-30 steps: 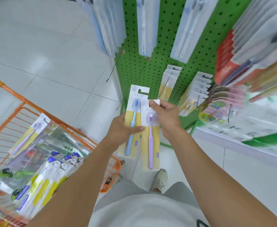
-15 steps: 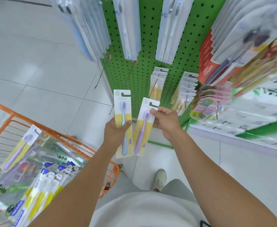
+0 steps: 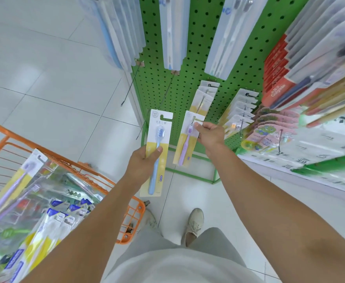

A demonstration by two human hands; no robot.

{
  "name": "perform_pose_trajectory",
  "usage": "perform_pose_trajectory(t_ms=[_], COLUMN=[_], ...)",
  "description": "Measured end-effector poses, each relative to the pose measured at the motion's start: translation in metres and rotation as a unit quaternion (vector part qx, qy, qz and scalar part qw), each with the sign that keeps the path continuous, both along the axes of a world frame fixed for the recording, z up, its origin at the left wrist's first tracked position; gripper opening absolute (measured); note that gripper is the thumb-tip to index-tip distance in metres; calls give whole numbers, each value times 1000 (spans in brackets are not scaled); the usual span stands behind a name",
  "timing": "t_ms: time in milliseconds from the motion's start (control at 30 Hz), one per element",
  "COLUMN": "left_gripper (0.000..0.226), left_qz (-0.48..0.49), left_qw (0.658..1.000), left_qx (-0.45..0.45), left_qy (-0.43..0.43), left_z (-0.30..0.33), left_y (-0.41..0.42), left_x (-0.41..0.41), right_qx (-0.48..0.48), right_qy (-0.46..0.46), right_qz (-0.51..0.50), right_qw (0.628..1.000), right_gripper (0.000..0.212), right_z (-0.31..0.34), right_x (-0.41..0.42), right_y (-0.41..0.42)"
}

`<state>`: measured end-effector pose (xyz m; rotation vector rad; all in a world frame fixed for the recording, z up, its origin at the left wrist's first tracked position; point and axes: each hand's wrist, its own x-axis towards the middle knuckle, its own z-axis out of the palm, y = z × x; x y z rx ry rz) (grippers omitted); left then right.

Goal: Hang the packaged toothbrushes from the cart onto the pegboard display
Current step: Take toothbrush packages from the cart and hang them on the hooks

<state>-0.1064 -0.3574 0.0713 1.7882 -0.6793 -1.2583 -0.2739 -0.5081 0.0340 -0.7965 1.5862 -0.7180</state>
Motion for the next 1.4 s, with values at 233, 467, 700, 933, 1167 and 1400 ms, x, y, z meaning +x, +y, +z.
perform_pose_trajectory(t_ms=[233,467,700,933,1167,1400], left_gripper=[32,30,17,21,18,37], left_qz=[-20,-35,-158,-171,-135,-113], left_qw=[999,999,987,984,988,989], left_qx=[21,15,-11,-2,30,50], left_qy=[-13,-21,-36,-44,-75,-77], left_z=[3,7,9,11,4,3], left_y=[1,-8,-28,-40,-37,-33], left_x=[0,4,-14,-35,-38,-29], right_qx=[30,96,15,-45,-28,-2], right_qy=[7,-13,-185,-168,-109,-68], right_qz=[-70,-116,47,98,84,83], right_qw=[997,988,982,980,990,994], right_gripper=[29,33,20,8,9,6], right_z=[29,48,64,65,41,20], right_x=[14,10,-6,-18,-19,-14], right_y=[-31,-34,41,51,44,36])
